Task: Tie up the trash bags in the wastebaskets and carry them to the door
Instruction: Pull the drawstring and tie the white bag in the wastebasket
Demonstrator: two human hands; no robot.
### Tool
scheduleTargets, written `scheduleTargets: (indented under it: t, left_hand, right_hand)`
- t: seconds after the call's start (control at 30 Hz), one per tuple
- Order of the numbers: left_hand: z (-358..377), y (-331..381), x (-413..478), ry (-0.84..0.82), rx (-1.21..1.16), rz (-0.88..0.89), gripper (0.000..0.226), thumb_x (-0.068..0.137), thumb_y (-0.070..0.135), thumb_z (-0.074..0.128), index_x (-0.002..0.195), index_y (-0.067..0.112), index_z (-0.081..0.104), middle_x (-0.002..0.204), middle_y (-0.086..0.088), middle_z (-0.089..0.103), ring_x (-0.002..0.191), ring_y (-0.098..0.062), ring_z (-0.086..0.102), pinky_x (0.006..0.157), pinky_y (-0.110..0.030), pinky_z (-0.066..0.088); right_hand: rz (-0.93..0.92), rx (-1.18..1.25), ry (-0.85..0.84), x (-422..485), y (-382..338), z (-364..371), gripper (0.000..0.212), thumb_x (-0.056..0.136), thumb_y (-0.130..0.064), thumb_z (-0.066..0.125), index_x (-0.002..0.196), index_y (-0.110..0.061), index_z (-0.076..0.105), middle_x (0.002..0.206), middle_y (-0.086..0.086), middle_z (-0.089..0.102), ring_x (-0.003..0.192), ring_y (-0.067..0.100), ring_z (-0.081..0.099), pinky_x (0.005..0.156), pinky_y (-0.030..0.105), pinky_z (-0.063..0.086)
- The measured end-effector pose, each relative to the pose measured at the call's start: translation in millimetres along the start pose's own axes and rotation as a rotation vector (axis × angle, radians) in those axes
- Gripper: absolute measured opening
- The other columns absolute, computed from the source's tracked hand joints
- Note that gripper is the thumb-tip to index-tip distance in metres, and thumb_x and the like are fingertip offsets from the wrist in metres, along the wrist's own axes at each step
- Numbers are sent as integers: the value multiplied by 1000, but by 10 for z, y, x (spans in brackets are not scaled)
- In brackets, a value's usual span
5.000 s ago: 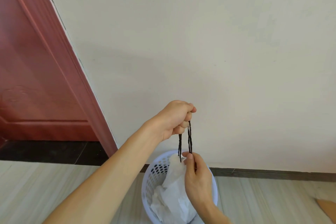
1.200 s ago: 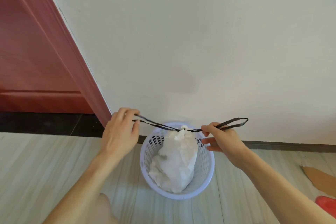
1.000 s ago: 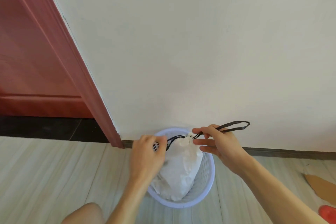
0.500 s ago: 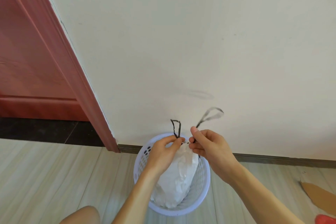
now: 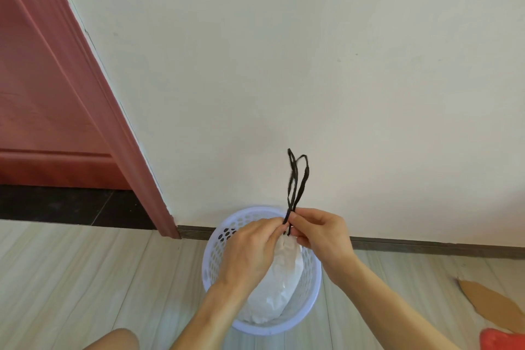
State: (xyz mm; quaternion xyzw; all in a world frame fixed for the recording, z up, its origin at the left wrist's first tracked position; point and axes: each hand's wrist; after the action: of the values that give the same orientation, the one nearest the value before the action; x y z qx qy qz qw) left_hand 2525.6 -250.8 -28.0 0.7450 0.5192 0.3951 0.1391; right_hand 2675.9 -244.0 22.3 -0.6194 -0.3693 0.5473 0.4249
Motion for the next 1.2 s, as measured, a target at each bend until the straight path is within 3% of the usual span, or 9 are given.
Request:
scheduleTargets:
  t: [0.1, 0.23, 0.43, 0.6, 0.7, 0.77, 0.87, 0.97, 1.2]
  left_hand:
    - [11, -142, 8, 78, 175, 253, 18, 92, 24, 56, 103, 27, 70, 85, 14, 72, 69, -8, 64, 55, -26, 52]
    - [-80, -181, 80, 128, 284, 414, 31, 100, 21, 44, 93, 22, 74, 81, 12, 71, 62, -12, 61, 50, -26, 48]
    - [-78, -272, 146, -7, 356, 363, 18, 84, 18, 54, 81, 23, 71, 61, 10, 61, 52, -13, 56, 44, -23, 34]
    - [-104, -310, 233, -137, 422, 385, 19, 63, 10, 80, 72, 21, 67, 59, 8, 59, 52, -14, 57, 41, -23, 31]
    - [-140, -264, 230, -191, 441, 439, 24, 58, 7, 81, 68, 20, 63, 58, 8, 54, 51, -13, 53, 43, -21, 22]
    - [-107, -250, 200, -209, 395, 447, 17, 68, 11, 78, 72, 21, 65, 61, 8, 56, 54, -13, 54, 39, -23, 31]
    - [-126, -146, 169, -250, 183, 131, 10, 90, 31, 61, 87, 31, 70, 75, 16, 66, 74, -3, 59, 59, -23, 49]
    - [-164, -96, 132, -409, -230, -298, 12, 92, 39, 61, 94, 36, 72, 86, 28, 69, 92, 10, 58, 79, -10, 42]
    - [-230, -324, 133, -621, -672, -604, 19, 89, 40, 67, 95, 25, 77, 82, 10, 72, 73, -5, 60, 74, -26, 43]
  right_hand:
    - [28, -3, 6, 32, -4, 22, 11, 83, -15, 77, 91, -7, 77, 74, 10, 76, 64, 11, 66, 61, 21, 51]
    - [44, 20, 32, 55, 20, 67, 16, 78, -14, 81, 87, -3, 74, 76, 14, 76, 64, 13, 67, 60, 27, 50]
    - [67, 11, -19, 53, 88, 77, 7, 85, -9, 73, 84, -10, 79, 76, 8, 76, 71, 13, 68, 74, 27, 56]
    - [79, 49, -161, 39, 95, 82, 18, 80, -8, 68, 94, 3, 74, 89, 14, 74, 88, 25, 69, 86, 34, 55]
    - [42, -21, -54, 28, 142, 103, 13, 86, -19, 72, 85, -9, 79, 88, 13, 77, 93, 26, 72, 91, 38, 58]
    - [41, -29, 6, 40, 182, 92, 11, 87, -14, 70, 83, -9, 79, 85, 14, 77, 93, 29, 72, 91, 38, 58]
    - [90, 73, 34, 35, 171, 61, 9, 87, -7, 70, 89, 0, 77, 86, 16, 77, 91, 27, 74, 82, 29, 59]
    - [150, 232, -32, 5, 137, 56, 15, 88, -4, 69, 97, 7, 73, 92, 19, 75, 86, 27, 72, 72, 24, 57]
    - [264, 187, -277, -21, 87, 75, 15, 91, -12, 66, 100, -5, 76, 89, 6, 73, 75, 13, 64, 73, 24, 46]
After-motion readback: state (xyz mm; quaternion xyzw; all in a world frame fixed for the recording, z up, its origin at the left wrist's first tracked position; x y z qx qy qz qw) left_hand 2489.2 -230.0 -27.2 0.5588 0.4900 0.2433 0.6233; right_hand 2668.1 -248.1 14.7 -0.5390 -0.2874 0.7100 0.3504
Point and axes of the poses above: each hand's wrist, its own x-axis towards the middle knuckle, its own z-axis out of the palm, y = z × x
